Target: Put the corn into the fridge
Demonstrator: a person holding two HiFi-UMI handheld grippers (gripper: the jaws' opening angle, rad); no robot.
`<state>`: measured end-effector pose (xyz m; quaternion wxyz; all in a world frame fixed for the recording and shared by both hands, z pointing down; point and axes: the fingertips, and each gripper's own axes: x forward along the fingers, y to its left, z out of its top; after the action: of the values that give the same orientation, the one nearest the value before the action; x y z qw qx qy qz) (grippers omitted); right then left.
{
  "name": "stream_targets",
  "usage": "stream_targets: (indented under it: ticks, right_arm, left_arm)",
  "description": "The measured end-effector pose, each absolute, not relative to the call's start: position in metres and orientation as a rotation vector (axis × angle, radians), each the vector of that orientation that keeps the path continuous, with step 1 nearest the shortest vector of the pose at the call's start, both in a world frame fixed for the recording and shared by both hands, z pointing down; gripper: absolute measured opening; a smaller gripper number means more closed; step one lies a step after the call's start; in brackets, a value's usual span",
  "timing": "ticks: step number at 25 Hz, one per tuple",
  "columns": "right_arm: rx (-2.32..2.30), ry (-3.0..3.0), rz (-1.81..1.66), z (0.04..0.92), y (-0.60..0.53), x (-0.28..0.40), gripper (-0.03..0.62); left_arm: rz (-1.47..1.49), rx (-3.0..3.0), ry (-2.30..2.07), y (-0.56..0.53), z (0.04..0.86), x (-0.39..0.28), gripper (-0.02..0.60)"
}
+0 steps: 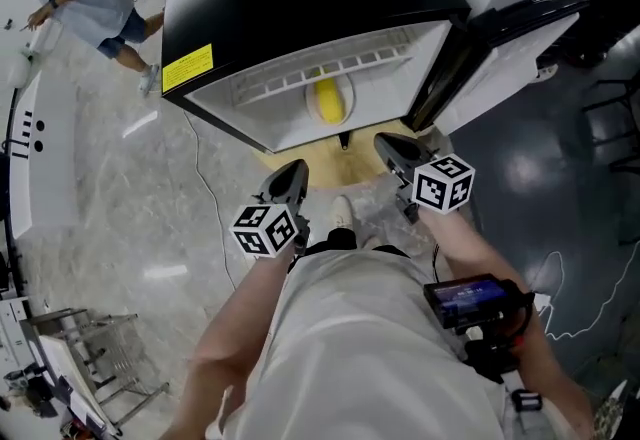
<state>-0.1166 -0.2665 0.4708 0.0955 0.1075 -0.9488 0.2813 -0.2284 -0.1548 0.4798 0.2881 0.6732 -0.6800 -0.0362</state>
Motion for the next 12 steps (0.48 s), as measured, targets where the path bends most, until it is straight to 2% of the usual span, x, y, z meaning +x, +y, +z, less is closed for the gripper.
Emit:
stream_targets:
  ticks: [12]
  right_arm:
    - [0.331, -2.865, 0.843, 0.459, -0.250, -0.080, 0.008]
  left_arm:
    - [-0.108, 1.909, -1.785, -0.144, 0.460, -0.199, 0.008]
